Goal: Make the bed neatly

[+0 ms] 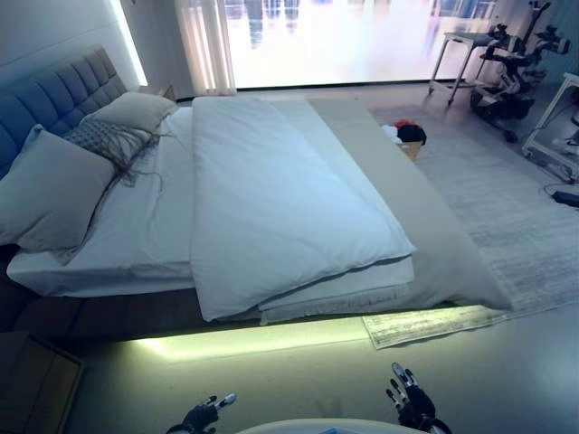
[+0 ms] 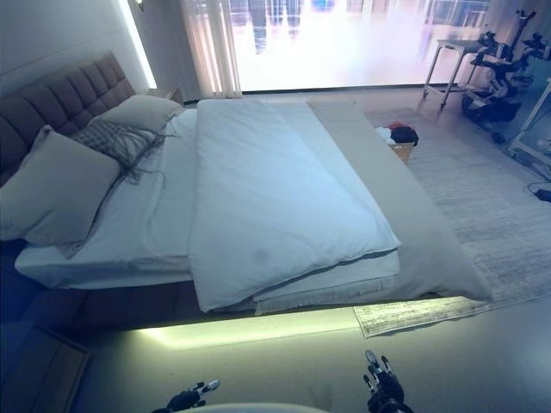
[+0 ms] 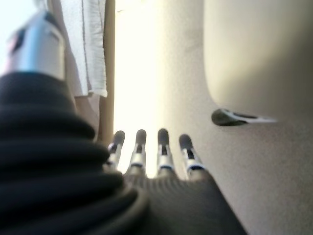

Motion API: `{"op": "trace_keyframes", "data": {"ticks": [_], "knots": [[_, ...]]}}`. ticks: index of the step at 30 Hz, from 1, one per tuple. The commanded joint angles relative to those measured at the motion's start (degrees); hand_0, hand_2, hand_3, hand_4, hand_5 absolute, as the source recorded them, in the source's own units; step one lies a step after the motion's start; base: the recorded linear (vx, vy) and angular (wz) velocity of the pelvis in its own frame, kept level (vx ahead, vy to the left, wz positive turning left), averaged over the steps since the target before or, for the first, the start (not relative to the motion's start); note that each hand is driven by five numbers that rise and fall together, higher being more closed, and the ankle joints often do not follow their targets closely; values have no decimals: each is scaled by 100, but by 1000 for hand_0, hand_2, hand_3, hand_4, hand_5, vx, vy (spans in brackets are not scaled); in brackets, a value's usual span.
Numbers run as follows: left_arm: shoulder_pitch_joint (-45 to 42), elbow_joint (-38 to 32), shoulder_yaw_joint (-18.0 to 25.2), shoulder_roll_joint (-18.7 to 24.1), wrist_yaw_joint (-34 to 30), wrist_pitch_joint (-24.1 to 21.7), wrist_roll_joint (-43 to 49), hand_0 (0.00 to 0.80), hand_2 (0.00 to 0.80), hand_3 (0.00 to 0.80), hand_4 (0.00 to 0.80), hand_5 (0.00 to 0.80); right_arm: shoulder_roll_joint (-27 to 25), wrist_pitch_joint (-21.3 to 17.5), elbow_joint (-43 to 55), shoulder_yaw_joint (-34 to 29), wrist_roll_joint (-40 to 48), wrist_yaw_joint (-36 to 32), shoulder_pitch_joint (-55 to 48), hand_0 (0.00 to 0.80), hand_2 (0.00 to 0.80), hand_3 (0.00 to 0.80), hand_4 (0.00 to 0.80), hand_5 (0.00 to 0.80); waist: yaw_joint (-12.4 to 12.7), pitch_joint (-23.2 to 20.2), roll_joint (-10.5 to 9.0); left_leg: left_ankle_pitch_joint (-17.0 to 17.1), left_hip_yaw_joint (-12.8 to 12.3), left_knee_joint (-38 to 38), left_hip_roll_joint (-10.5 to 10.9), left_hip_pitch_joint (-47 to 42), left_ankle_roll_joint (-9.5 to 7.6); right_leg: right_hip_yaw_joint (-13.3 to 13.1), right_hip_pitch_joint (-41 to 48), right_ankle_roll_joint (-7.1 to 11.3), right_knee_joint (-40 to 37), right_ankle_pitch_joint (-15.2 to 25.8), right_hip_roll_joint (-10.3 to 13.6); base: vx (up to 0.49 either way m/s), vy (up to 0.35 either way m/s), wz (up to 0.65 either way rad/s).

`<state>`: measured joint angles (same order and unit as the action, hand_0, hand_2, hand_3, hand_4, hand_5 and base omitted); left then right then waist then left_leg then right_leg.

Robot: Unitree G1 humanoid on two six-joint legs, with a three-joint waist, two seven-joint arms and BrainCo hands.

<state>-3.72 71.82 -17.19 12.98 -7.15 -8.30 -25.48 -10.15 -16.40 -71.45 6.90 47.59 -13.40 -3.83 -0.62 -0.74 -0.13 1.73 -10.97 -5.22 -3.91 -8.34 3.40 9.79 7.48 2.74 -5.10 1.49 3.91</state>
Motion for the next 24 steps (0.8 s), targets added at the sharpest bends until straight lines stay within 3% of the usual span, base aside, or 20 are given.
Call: {"op": "trace_keyframes", "data": {"ticks": [1,3,6,13,24], "knots": [[566,408,82,-201,-5,49,368,0,0,0,0,0,-61,551,-422,429,-1749,692,527,0,0,0,0,0,28,170,-139,-465,49,43,267,-32,-246,117,-122,237,10,58,43,0,0,0],[642,446,94,-195,-110,188,341,0,0,0,0,0,-80,1045,-611,487,-1805,834,593,0,0,0,0,0,75,185,-156,-463,70,53,256,-35,-241,147,-99,235,10,52,46,0,0,0],[679,525,117,-218,-101,182,445,0,0,0,0,0,-98,1320,-774,505,-1896,882,649,0,0,0,0,0,111,181,-184,-466,82,48,243,-75,-236,161,-52,226,10,46,36,0,0,0],[636,551,158,-222,55,149,460,0,0,0,0,0,-106,1298,-709,536,-2319,1177,612,0,0,0,0,0,89,170,-182,-469,75,28,232,-122,-233,146,-26,230,10,41,35,0,0,0],[541,597,341,-174,254,234,359,0,0,0,0,0,-132,1217,-774,435,-2225,919,572,0,0,0,0,0,97,183,-160,-456,80,30,239,-123,-231,167,-11,237,10,43,47,0,0,0]]}}
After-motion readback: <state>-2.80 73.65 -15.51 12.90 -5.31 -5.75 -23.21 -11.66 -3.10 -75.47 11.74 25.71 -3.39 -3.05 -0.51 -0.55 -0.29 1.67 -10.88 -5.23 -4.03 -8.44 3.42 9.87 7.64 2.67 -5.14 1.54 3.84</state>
